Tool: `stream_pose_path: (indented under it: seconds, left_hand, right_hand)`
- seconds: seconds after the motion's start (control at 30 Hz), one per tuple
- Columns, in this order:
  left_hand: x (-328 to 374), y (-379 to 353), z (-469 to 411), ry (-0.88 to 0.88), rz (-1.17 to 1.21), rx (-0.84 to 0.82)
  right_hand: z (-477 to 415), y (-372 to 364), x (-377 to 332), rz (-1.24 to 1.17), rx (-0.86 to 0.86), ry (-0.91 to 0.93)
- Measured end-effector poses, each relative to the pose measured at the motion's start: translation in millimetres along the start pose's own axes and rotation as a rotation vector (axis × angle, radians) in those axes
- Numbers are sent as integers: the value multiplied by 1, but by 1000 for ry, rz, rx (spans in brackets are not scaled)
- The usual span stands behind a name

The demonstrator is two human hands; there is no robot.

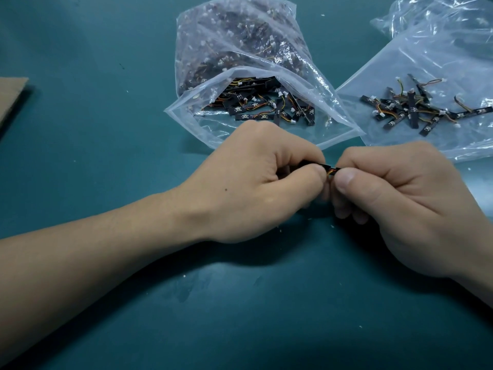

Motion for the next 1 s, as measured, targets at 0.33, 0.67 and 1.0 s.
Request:
stream_pose_path:
  seconds: [0.33, 0.67, 1.0]
  left_hand:
    - [0, 3, -1, 17, 152, -32]
    - [0, 2, 0, 32, 160, -19]
    - [0, 2, 0, 15, 133, 5]
  right_hand:
    - [0, 1, 1, -76, -7, -3]
    - [0, 2, 0, 18, 57, 9]
    - [1, 3, 2, -43, 44, 12]
Point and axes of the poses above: each hand's wrist, its own z-axis away from the middle knuckle, its own y-axis out of the back of the hand, x = y × z, the point moved 2 cm from there along -z, towards the middle knuckle, and after that the axes turned 5 degrees about -z, right-handed, at the moved point
